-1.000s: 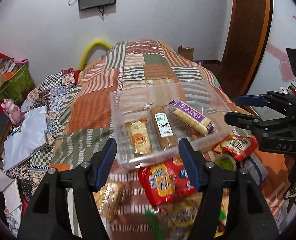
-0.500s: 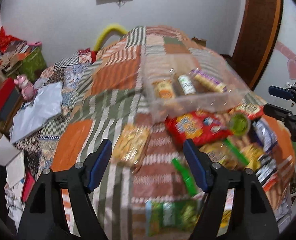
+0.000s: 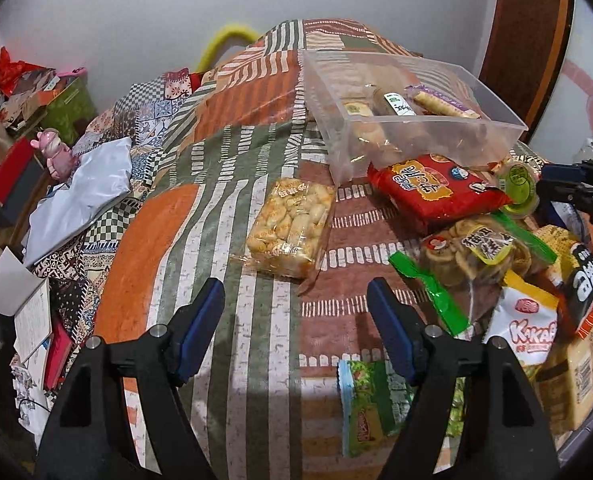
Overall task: Organize snacks
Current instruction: 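Grasp the clear bag of puffed snacks with the left gripper while the right grasps the green jelly cup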
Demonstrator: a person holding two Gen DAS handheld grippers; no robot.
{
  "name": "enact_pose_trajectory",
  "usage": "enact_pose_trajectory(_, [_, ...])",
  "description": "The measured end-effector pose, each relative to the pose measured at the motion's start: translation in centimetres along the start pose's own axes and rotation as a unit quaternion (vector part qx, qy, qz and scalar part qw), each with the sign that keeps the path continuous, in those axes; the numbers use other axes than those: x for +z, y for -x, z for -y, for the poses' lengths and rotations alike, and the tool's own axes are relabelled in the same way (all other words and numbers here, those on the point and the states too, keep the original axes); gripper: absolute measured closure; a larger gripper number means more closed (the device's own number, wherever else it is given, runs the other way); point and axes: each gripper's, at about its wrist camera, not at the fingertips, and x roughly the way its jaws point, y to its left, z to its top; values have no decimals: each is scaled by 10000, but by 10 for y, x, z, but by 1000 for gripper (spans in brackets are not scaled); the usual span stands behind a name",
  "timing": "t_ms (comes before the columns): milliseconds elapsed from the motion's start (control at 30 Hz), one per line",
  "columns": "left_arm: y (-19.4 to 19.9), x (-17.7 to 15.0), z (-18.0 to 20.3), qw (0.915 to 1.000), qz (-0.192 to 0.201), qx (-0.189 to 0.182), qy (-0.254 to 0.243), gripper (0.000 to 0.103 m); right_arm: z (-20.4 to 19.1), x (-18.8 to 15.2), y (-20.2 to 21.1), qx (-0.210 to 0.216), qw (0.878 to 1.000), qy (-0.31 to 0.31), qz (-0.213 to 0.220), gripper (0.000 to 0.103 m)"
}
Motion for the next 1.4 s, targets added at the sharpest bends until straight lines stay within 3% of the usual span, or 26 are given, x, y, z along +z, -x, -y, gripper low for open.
enact_pose_trajectory(167, [-6, 4, -5, 9998, 54, -131, 164, 30, -11, -4, 9, -11, 9997, 212, 78, 65])
enact_pose_trajectory(533, [-16, 22, -3, 9997, 244, 33, 3, 30, -9, 13, -26, -332, 9988, 262, -251, 65])
enact_pose_trajectory(833, [-31, 32, -14, 9996, 157, -45, 221, 30, -31, 18, -32, -172, 9977, 612, -220, 65])
enact_pose_trajectory(1033, [-31, 32, -14, 9997, 198, -28, 139, 30, -13, 20, -33, -42, 9991, 167, -386, 65])
enact_pose_trajectory(1400, [-48, 41, -11, 9999, 80, -64, 80, 30, -16, 16, -49, -17, 9972, 295, -693, 59])
